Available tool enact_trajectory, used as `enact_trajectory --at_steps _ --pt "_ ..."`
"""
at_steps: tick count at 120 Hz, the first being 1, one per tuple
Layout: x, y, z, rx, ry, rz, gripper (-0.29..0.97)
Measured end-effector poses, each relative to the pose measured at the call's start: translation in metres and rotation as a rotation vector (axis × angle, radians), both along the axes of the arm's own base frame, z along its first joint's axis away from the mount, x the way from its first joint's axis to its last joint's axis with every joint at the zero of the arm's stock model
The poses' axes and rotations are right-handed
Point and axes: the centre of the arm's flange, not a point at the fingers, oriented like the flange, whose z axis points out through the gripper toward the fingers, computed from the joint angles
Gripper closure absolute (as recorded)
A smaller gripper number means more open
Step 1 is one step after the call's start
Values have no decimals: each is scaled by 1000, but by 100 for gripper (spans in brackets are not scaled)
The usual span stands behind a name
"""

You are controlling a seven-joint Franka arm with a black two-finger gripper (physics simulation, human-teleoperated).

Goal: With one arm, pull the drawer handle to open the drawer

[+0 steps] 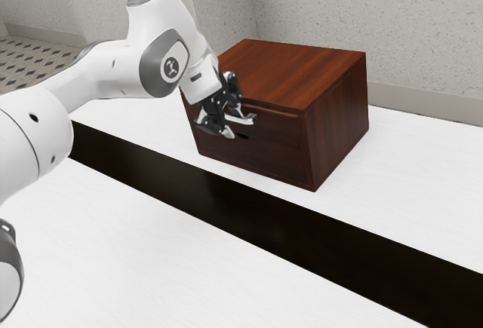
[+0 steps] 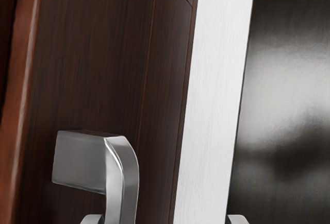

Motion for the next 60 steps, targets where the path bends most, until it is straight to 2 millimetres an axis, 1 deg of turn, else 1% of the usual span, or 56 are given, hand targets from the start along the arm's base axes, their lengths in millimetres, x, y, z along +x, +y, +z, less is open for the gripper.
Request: enact_trajectory --at_steps 24,44,60 --pt "-2 -3 2 -8 0 15 50" --pt "-3 -7 -4 -12 15 29 53" --pt "-16 -8 1 -20 23 41 60"
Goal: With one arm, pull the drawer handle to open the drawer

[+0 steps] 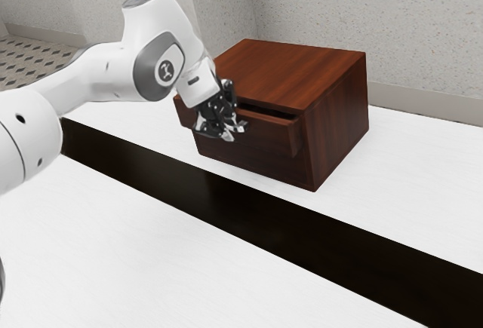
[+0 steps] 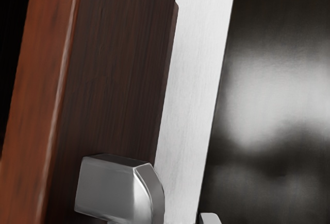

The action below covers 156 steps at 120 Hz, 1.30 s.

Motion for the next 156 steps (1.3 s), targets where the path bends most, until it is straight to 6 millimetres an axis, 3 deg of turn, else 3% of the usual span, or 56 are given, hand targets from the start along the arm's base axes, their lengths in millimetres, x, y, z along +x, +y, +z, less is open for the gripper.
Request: enact_trajectory --at_steps 76,124,128,131,136,140,156 --pt "-65 0 12 -34 0 59 66" --pt "-132 -1 12 -56 -17 92 67" --pt "-143 -5 22 -57 -38 88 65" --pt "-149 -21 37 -56 -67 58 65" --pt "-167 -56 79 -48 -148 -10 64" --pt "-182 -73 110 -42 -208 -43 61" --pt "-209 -91 192 -37 -326 -86 34"
